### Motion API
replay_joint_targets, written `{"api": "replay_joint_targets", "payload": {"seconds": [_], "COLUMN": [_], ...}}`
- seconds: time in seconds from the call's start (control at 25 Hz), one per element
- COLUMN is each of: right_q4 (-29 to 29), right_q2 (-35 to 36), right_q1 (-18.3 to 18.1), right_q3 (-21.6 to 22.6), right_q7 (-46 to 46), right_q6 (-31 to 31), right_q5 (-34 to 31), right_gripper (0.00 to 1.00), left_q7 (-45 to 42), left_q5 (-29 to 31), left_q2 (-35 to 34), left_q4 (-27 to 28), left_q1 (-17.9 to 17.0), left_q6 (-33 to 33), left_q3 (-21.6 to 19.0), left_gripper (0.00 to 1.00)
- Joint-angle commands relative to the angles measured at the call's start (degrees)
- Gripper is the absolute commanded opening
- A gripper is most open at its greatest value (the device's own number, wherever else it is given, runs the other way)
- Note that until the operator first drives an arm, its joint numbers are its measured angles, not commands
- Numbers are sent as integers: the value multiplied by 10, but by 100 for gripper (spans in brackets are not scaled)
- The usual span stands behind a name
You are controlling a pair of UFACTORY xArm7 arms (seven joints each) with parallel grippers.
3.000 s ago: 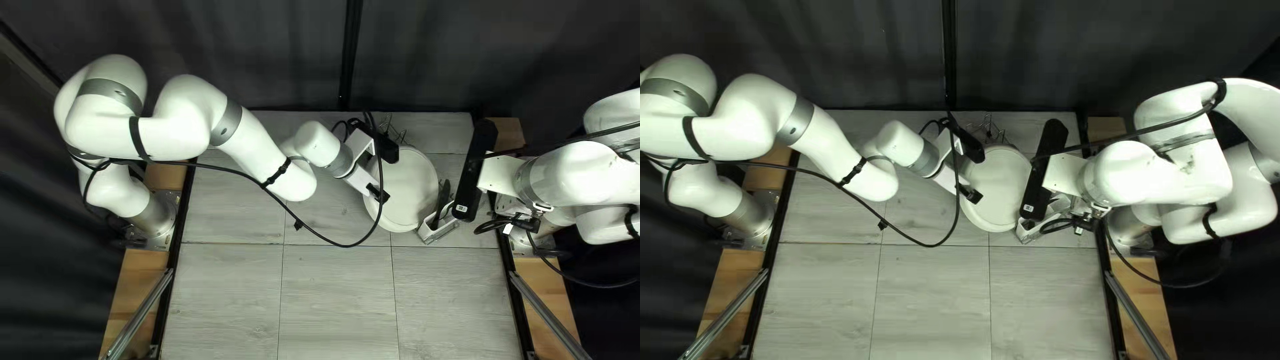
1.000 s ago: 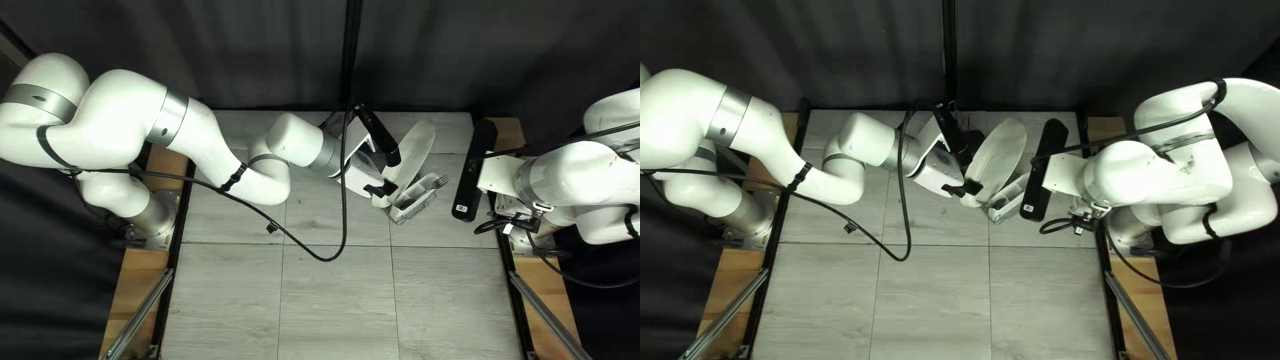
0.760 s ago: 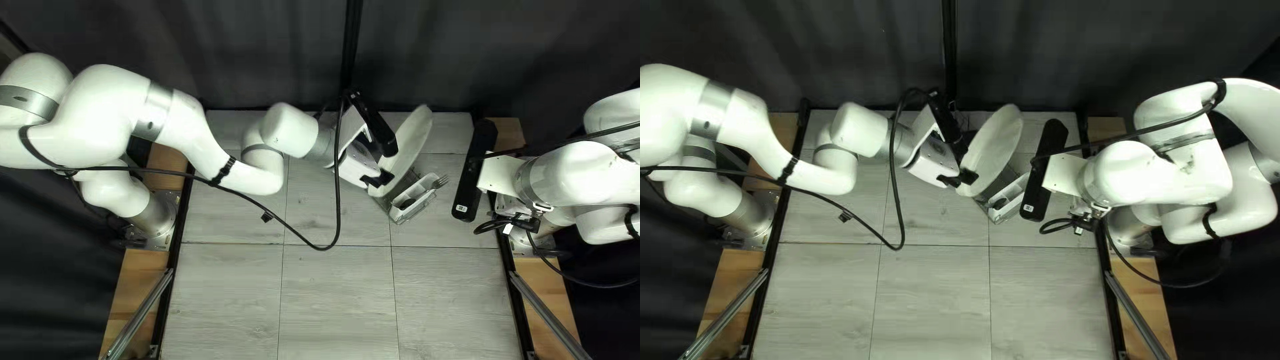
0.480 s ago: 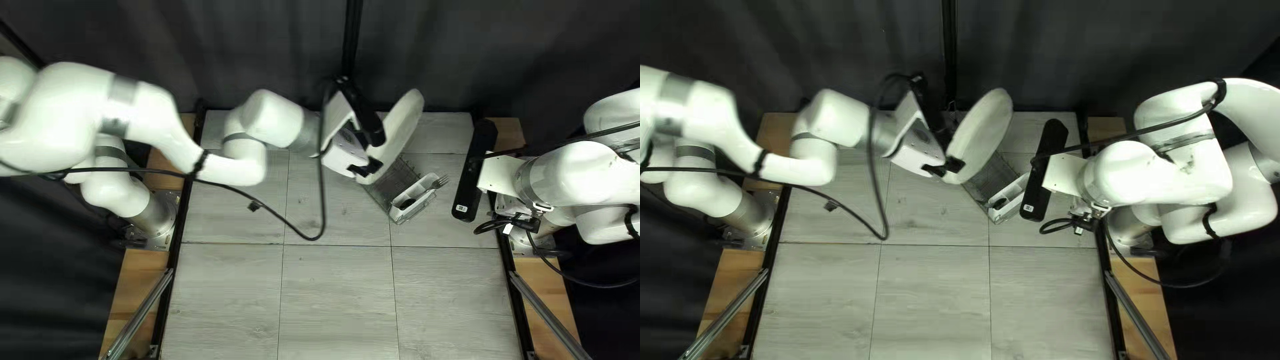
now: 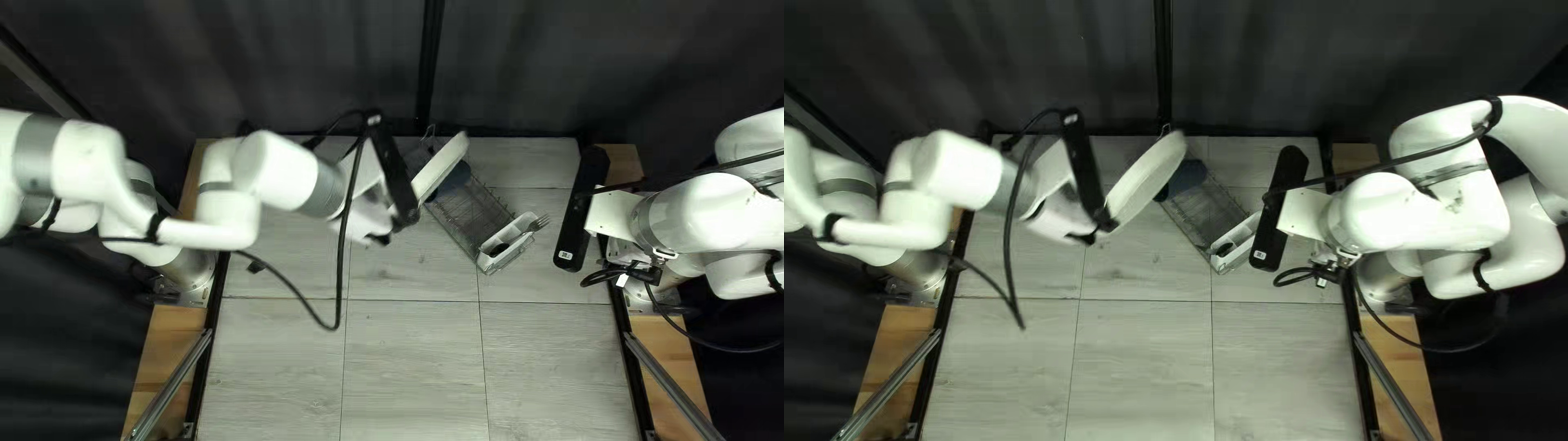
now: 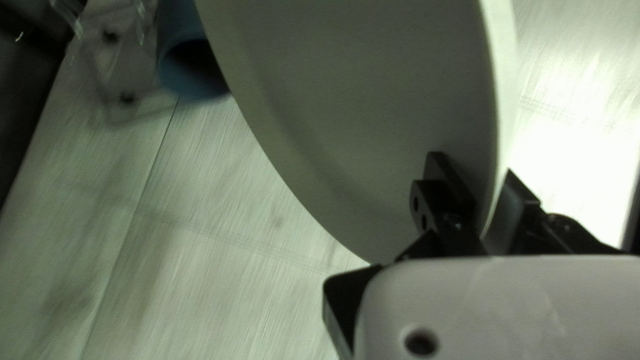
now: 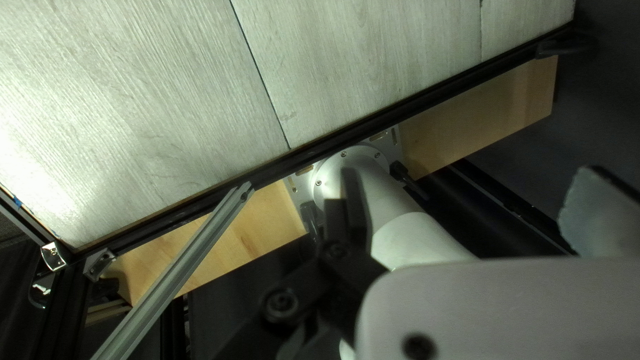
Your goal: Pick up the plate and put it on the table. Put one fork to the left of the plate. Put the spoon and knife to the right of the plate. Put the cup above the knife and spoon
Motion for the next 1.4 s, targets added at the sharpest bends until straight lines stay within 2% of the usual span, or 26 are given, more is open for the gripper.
{"api": "replay_joint_targets", "payload": {"seconds": [0.04, 0.2, 0.24, 0.32, 0.36, 0.4, 0.48, 0.56, 0.84, 0.92, 0.96, 1.16, 1.4], "right_q4": [0, 0, 0, 0, 0, 0, 0, 0, 0, 0, 0, 0, 0], "right_q2": [0, 0, 0, 0, 0, 0, 0, 0, 0, 0, 0, 0, 0], "right_q1": [0, 0, 0, 0, 0, 0, 0, 0, 0, 0, 0, 0, 0], "right_q3": [0, 0, 0, 0, 0, 0, 0, 0, 0, 0, 0, 0, 0], "right_q7": [0, 0, 0, 0, 0, 0, 0, 0, 0, 0, 0, 0, 0], "right_q6": [0, 0, 0, 0, 0, 0, 0, 0, 0, 0, 0, 0, 0], "right_q5": [0, 0, 0, 0, 0, 0, 0, 0, 0, 0, 0, 0, 0], "right_gripper": [100, 100, 100, 100, 100, 100, 100, 100, 100, 100, 100, 100, 100], "left_q7": [-4, -4, -7, -14, -14, -10, 18, 35, 35, -6, -37, -151, -216], "left_q5": [5, 5, 9, 42, 74, 89, 125, 134, 134, 168, 206, 304, 342], "left_q2": [-7, -7, 12, 57, 94, 113, 182, 206, 206, 244, 279, 420, 524], "left_q4": [5, 5, 11, 37, 57, 69, 103, 123, 123, 131, 146, 235, 320], "left_q1": [-5, -5, -2, 4, 4, 3, -13, -17, -17, -13, -16, -75, -147], "left_q6": [20, 20, 16, 23, 39, 51, 92, 114, 114, 124, 144, 257, 377], "left_q3": [-11, -11, -21, -62, -97, -111, -151, -159, -159, -174, -185, -180, -154], "left_gripper": [0, 0, 0, 0, 0, 0, 0, 0, 0, 0, 0, 0, 0]}}
